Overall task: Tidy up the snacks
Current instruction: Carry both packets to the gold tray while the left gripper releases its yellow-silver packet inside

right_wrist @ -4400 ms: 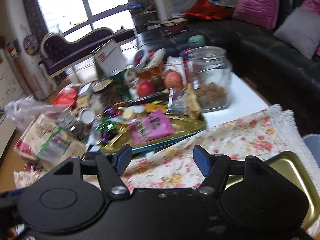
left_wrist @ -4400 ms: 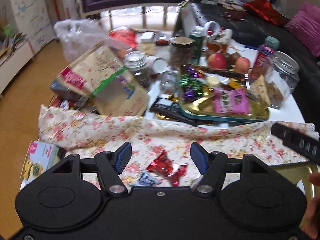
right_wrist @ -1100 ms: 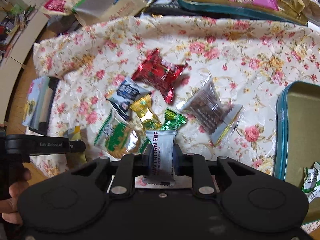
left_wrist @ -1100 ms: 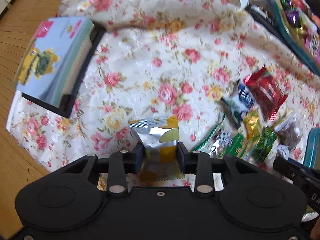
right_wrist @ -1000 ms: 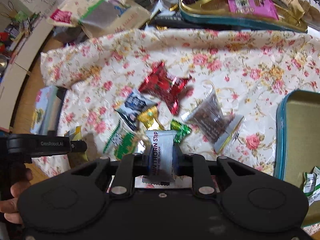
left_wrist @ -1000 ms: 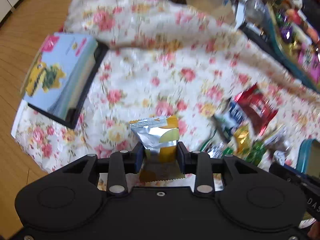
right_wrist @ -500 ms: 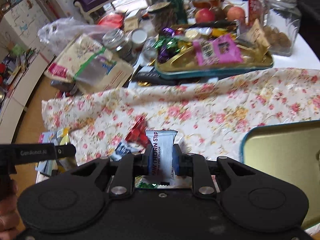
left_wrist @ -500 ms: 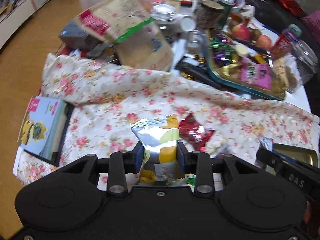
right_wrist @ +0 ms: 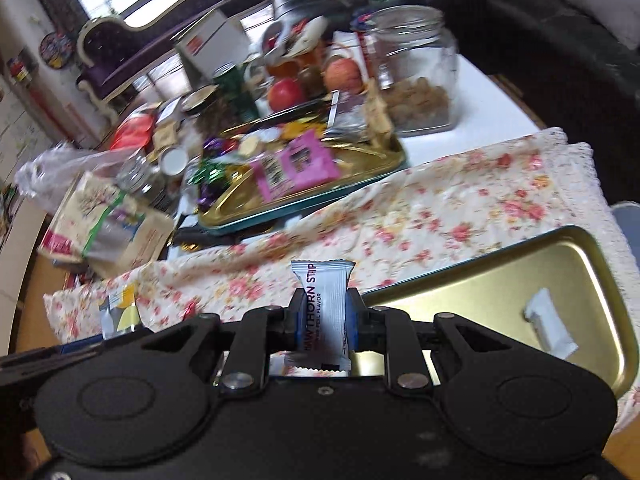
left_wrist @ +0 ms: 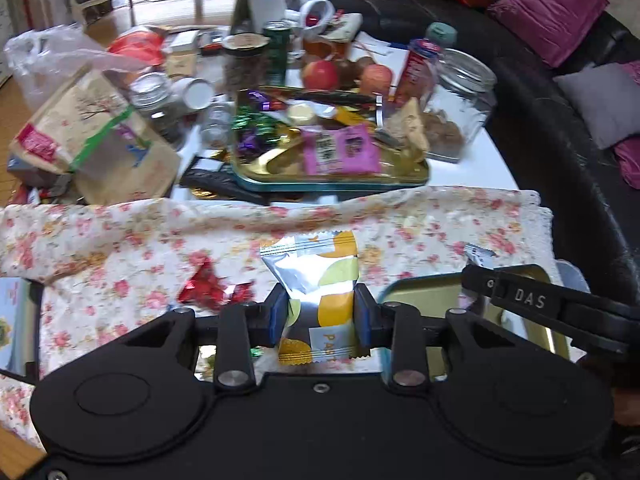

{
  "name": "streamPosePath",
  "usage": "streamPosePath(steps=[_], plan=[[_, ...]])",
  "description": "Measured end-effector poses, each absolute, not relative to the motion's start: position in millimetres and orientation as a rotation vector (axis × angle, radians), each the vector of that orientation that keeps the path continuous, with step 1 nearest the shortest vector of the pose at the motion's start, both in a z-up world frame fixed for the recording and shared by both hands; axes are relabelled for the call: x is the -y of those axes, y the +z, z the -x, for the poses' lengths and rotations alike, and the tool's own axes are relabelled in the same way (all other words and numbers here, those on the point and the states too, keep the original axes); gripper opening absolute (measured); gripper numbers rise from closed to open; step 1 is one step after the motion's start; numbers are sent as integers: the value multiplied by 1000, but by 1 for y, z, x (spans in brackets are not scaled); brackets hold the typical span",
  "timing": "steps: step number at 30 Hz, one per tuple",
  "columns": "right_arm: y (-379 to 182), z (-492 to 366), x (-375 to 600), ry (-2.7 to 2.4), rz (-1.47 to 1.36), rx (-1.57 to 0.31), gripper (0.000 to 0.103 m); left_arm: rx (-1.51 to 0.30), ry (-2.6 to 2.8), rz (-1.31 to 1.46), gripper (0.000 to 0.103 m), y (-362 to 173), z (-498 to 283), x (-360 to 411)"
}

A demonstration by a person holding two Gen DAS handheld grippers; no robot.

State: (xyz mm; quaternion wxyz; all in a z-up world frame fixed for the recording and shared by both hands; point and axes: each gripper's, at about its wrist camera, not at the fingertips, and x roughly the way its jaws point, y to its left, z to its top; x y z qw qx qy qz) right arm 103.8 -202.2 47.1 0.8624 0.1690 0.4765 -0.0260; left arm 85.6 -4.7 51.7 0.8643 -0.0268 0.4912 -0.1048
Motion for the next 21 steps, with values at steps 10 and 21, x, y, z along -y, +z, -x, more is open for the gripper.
streamPosePath(steps=[10,21], plan=[[54,-83,284,-228,-372,-938,22,-1044,-374,-36,43,40,-71,83],[41,-63,343,-358,-415,-963,22,-1144,-491,-128,43,10,-55,147]])
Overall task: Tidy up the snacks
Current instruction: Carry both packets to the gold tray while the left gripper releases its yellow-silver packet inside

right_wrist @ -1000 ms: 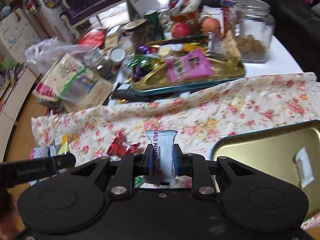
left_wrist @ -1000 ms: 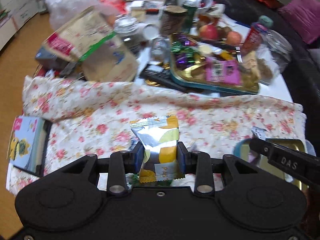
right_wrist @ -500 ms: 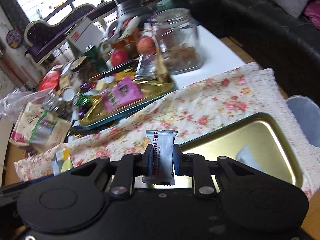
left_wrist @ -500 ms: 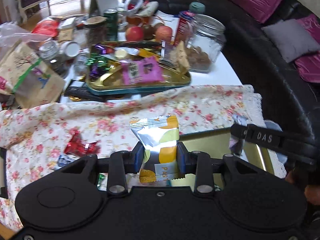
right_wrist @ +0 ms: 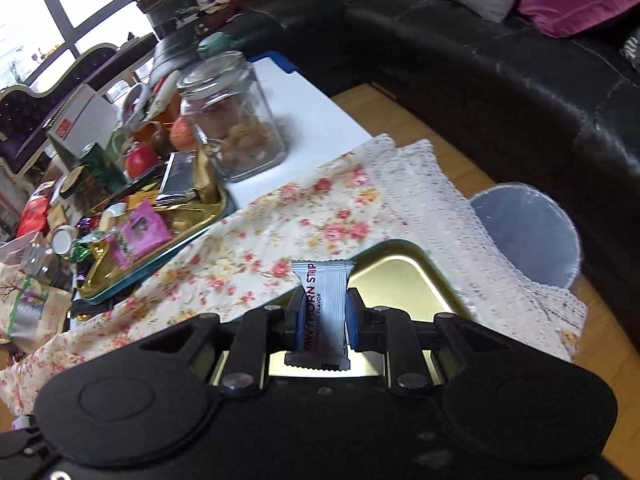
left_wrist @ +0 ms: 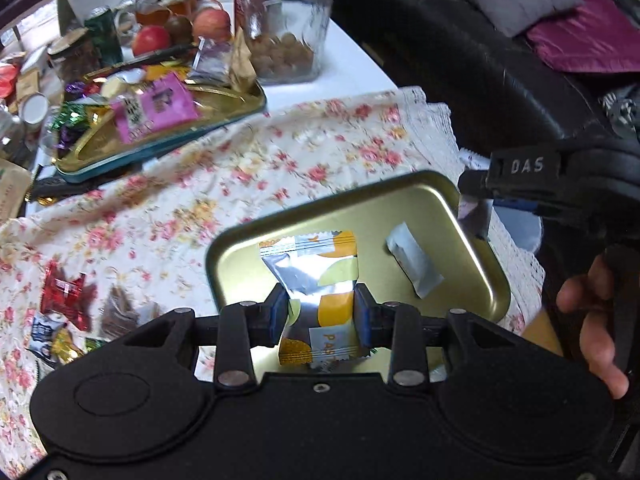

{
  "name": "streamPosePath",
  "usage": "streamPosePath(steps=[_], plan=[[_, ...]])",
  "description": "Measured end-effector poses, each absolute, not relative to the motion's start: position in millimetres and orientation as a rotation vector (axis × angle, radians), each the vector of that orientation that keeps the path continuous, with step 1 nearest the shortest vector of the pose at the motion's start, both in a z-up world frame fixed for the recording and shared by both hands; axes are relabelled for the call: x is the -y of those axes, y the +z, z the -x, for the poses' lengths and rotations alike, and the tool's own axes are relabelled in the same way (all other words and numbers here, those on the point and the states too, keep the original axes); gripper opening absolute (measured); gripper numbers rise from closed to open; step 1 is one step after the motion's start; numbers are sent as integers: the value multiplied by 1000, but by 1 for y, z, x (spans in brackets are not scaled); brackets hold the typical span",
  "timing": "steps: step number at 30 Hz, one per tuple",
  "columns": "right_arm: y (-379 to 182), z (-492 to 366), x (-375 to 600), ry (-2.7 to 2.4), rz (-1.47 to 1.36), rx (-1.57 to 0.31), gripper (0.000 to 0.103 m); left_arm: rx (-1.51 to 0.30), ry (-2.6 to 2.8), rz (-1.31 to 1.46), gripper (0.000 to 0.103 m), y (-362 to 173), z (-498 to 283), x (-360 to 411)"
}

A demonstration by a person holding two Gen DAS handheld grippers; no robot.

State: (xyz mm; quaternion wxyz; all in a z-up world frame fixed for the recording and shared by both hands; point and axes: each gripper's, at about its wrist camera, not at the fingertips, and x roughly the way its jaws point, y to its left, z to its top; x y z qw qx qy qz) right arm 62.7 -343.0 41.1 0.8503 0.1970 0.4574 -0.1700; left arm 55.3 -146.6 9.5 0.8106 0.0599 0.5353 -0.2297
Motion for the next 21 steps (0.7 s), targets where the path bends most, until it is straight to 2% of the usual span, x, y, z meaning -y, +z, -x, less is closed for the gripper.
streamPosePath(steps=[12,21], plan=[[37,-54,358,-372,-426,-971,22,-1204,-401,-113,43,-8,-70,153],[36,-55,354,-357,-419,-979,22,-1094,-331,-232,49,-3,-62,159]])
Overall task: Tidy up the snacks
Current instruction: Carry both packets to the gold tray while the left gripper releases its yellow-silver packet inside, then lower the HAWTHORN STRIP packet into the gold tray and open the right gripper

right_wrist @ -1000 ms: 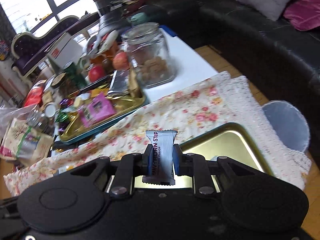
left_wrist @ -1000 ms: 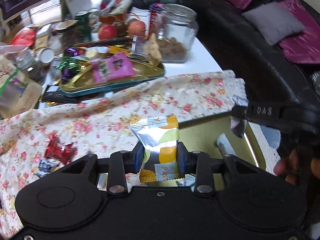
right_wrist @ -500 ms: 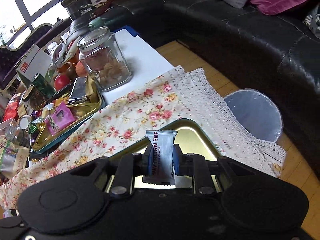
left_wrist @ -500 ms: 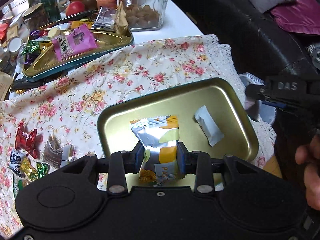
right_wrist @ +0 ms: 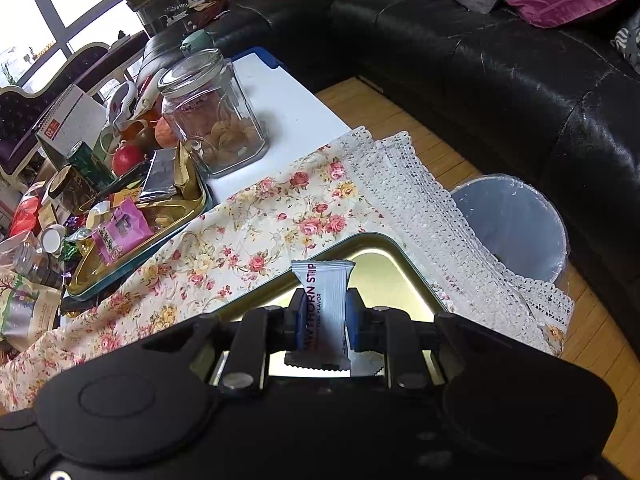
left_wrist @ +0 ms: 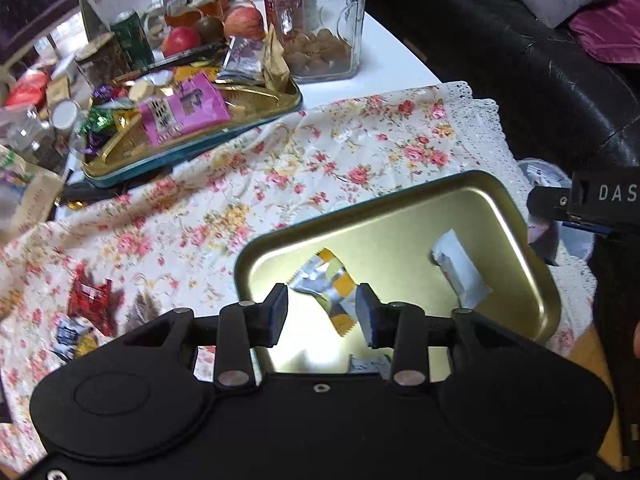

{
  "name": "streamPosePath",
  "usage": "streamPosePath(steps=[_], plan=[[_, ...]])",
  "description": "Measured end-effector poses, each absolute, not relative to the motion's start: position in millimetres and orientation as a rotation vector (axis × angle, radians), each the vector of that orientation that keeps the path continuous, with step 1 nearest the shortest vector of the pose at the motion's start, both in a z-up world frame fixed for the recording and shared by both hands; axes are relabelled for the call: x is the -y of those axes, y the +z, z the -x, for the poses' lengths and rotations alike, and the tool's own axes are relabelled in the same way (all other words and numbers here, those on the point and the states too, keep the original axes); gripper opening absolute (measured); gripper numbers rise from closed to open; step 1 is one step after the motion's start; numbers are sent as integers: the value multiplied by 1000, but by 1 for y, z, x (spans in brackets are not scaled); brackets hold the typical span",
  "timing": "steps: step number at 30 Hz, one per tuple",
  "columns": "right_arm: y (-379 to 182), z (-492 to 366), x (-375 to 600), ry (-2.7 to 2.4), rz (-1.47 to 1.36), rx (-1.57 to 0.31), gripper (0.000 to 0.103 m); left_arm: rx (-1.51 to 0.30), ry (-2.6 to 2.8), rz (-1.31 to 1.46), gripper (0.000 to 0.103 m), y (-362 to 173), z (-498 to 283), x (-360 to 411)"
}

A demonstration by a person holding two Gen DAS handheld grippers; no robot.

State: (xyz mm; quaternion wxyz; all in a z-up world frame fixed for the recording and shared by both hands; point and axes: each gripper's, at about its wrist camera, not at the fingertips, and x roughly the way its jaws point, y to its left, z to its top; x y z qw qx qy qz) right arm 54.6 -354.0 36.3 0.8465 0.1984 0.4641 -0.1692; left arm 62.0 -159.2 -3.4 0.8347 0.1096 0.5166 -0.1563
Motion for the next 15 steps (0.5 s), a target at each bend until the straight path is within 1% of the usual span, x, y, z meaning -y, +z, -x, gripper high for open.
streamPosePath(steps=[5,15], plan=[[35,-55,355,-365,-413,-982,22,-1054,-313,-300,49,-3,-58,159],[26,-51,362,-397,-398,-1007,22,-1111,-286,-264,49,-7,-65,144]])
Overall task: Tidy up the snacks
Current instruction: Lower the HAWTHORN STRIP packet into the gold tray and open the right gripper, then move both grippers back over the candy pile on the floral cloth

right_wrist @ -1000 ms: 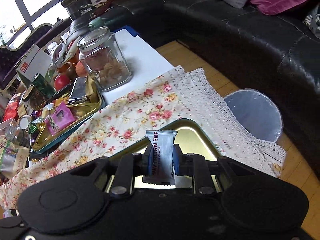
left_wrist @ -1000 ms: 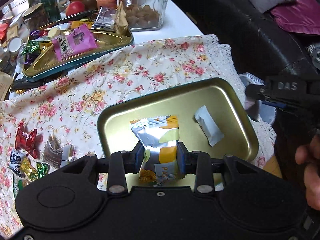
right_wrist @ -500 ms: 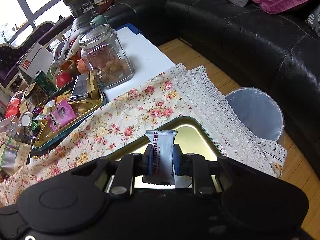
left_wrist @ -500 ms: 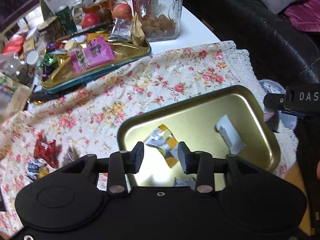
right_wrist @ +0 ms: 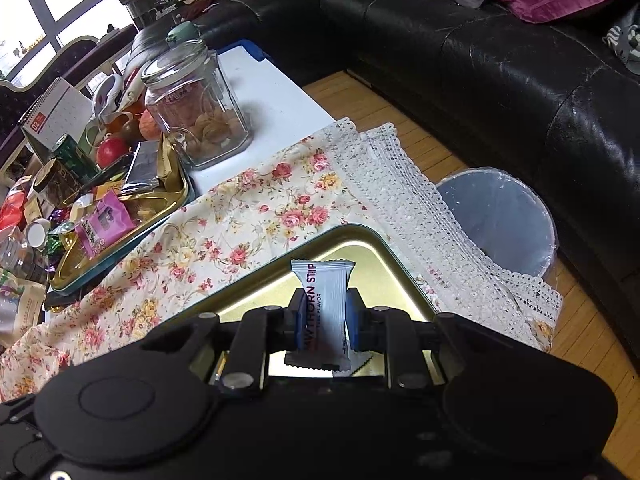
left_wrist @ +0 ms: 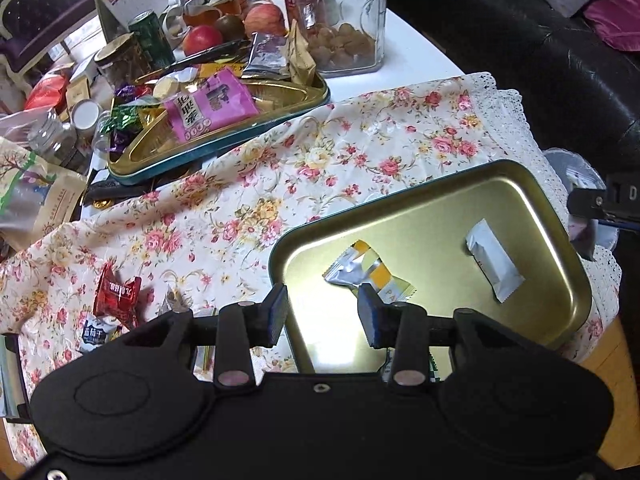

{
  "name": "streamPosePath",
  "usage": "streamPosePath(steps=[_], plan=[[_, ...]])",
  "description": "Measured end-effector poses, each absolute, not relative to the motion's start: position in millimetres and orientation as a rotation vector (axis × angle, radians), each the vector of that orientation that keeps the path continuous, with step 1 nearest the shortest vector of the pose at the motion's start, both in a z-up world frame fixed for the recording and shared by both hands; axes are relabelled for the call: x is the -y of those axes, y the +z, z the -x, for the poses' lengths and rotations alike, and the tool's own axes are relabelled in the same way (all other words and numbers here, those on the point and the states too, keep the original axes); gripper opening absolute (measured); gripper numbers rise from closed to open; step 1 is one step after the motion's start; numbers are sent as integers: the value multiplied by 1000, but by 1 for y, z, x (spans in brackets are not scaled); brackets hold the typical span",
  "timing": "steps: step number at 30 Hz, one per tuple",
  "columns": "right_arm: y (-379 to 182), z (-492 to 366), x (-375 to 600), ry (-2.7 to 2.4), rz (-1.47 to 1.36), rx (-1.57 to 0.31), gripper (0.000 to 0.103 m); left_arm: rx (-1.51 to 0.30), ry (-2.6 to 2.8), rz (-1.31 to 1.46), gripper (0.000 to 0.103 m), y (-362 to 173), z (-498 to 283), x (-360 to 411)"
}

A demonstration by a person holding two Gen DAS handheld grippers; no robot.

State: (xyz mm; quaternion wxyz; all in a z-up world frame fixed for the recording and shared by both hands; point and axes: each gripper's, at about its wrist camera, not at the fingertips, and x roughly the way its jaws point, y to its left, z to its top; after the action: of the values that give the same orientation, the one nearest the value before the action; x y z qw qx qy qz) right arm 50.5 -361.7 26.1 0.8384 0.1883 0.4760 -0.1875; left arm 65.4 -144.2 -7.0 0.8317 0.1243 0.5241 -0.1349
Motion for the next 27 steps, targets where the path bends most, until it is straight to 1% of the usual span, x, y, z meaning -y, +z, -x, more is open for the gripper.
streamPosePath(steps=[6,15,23,26,27], plan=[[23,-48,365,-409,-398,-1017,22,-1160,-283,-219,49,-9,-73,137],[25,-45,370,-435,-426,-1008,24,-1178,-258,-198,49,-10,-79,130],[27,-47,365,-420,-442,-1002,33,-1169,-244,-210,49,-10,-79,128],[29,-50,360,-402,-435,-1006,38,-1154,-223,-214,49,-9,-79,126],[29,-50,359,-397,-431,-1007,44,-1150,-217,-211,49,-8,-79,125]])
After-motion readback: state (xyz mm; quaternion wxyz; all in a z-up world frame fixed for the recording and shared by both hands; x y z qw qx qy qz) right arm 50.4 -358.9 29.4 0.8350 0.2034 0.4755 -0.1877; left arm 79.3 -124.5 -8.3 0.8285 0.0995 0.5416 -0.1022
